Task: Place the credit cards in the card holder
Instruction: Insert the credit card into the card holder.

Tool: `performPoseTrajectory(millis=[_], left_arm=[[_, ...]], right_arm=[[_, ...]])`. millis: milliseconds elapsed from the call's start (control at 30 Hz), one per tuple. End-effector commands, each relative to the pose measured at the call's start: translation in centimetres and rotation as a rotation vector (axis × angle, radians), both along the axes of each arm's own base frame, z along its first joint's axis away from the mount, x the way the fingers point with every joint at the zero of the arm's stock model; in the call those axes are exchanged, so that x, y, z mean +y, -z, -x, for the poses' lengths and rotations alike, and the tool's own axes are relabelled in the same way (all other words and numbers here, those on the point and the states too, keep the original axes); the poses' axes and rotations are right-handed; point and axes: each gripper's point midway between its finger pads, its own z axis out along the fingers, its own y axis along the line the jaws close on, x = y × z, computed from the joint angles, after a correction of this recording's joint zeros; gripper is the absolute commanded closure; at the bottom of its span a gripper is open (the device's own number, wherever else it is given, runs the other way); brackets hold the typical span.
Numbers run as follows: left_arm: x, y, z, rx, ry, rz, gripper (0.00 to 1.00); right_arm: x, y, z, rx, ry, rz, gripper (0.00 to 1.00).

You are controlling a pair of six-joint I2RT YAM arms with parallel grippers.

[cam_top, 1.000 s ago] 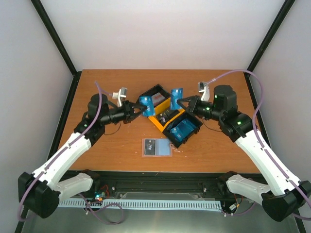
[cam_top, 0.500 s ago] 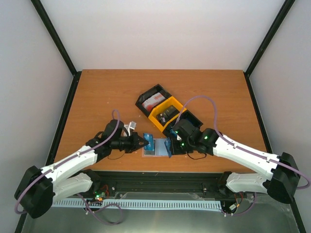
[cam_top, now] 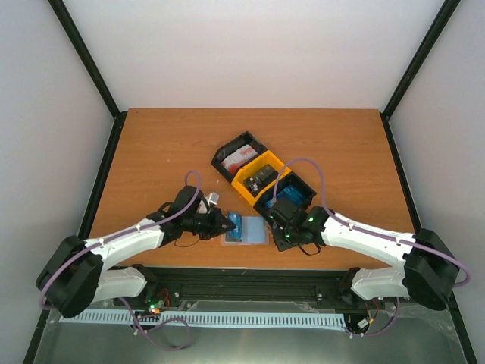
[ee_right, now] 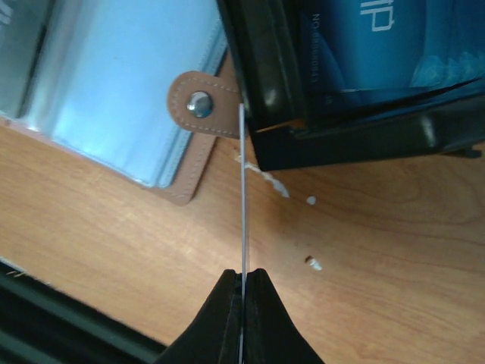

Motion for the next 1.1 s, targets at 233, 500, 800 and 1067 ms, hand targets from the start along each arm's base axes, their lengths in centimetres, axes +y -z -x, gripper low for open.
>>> performPoseTrajectory(millis=[233,500,800,1067], left_arm=[[-1.9,-0.2,-1.6,-0.078,0.074,0.003,0.99],[-1.6,0.1,-2.0,-0.088,0.046,-0.014,0.99],[-1.0,0.9,-1.3,-0.067,-0.010,0.035,0.99],[-1.5,1.7,-1.1,-0.061,-0.034,0.054,0.99]], right_arm=[[-2.6,1.5,-3.9,-0.178,0.070,0.227,0.97],[-1.1,-0.5,-4.2,-0.193,0.088,0.131,0.97],[3.3,-5.3,-2.1,-0.166,0.017,-0.254,0.97],[7.4,-5.5,-1.7,-0.111,-0.051,-0.428,0.96]])
